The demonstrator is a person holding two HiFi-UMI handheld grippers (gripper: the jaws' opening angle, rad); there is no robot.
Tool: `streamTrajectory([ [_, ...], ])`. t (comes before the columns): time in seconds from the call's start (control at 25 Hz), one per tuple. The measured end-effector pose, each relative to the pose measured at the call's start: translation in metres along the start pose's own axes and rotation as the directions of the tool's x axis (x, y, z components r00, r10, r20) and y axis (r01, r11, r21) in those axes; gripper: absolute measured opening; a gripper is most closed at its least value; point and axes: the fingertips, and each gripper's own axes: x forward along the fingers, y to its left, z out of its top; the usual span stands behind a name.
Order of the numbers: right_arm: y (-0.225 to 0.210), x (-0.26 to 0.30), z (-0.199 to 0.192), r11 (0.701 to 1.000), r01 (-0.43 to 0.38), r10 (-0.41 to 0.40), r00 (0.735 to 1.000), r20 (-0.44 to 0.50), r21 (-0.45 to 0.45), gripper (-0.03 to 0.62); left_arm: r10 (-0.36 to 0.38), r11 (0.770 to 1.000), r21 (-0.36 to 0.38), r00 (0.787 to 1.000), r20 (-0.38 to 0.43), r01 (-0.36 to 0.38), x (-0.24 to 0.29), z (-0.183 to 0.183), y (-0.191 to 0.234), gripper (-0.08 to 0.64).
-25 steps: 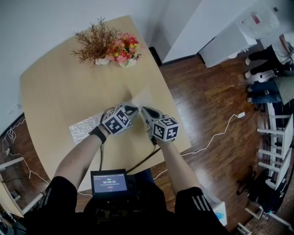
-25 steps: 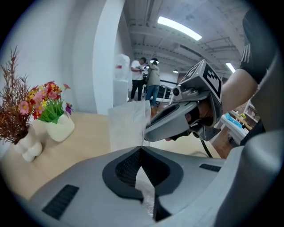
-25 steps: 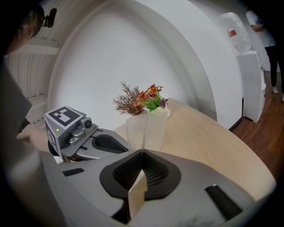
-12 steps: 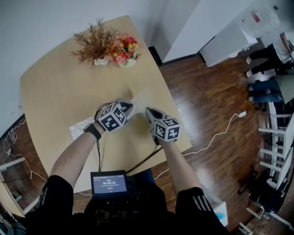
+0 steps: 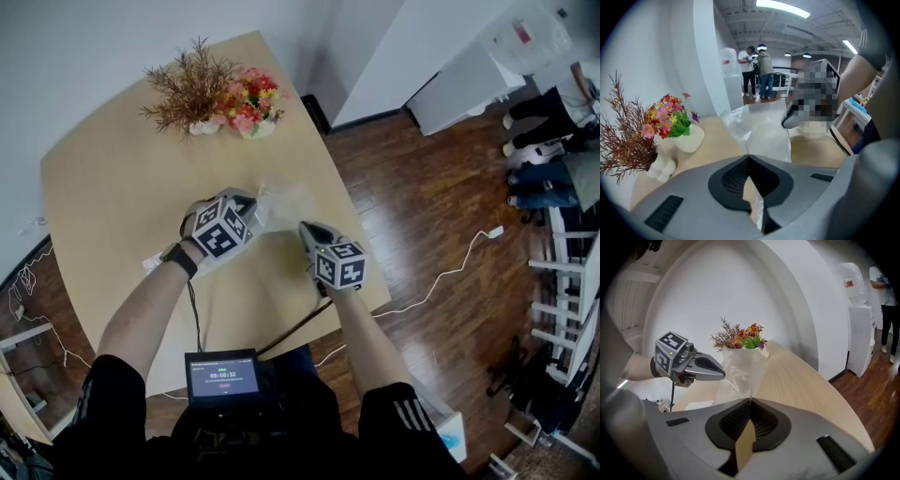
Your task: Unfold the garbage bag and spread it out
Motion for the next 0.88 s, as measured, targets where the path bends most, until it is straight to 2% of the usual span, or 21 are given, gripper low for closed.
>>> streamTrajectory([
  [0.4,-0.012,0.001,-0.005,0.999,0.033,-0.034,0.999,-0.022,-0.024,0.017,0.071,0.995,0.077,0.992,-0.1,-0.063,0.013,-0.019,0.037,0.0],
  [0.88,-0.025,0.003,-0.012,0.998,0.054,-0.055,0.997,-0.05,-0.012,0.017,0.114,0.993,0.052,0.983,-0.145,-0.108,0.021,-0.031,0.063,0.0],
])
